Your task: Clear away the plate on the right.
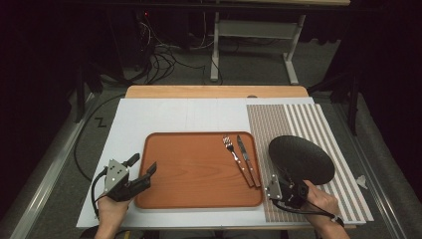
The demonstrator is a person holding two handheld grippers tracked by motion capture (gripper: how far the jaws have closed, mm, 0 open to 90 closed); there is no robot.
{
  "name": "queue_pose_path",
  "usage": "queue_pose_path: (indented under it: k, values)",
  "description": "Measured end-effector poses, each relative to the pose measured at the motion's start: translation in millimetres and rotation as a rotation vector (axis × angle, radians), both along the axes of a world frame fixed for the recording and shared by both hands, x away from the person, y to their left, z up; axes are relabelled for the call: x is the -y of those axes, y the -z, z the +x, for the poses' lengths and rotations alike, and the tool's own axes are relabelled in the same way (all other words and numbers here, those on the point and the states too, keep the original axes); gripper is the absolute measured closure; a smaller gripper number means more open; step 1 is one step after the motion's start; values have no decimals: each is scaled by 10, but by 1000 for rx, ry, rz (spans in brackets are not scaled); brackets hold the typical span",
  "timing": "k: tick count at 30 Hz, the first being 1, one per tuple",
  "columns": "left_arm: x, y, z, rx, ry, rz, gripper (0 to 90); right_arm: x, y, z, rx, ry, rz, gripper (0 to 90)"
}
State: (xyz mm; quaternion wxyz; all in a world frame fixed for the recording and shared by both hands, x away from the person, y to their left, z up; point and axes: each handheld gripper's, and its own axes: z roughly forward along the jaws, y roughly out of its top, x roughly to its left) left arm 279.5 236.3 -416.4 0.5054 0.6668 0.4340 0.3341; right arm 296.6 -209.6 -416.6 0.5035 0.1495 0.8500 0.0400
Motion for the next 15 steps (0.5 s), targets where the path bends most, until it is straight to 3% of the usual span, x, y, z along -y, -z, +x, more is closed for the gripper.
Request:
queue_pose_path:
  k: [15]
  values:
    - [-27,2,3,4,-28,25,340,-18,-93,5,28,-21,-14,882]
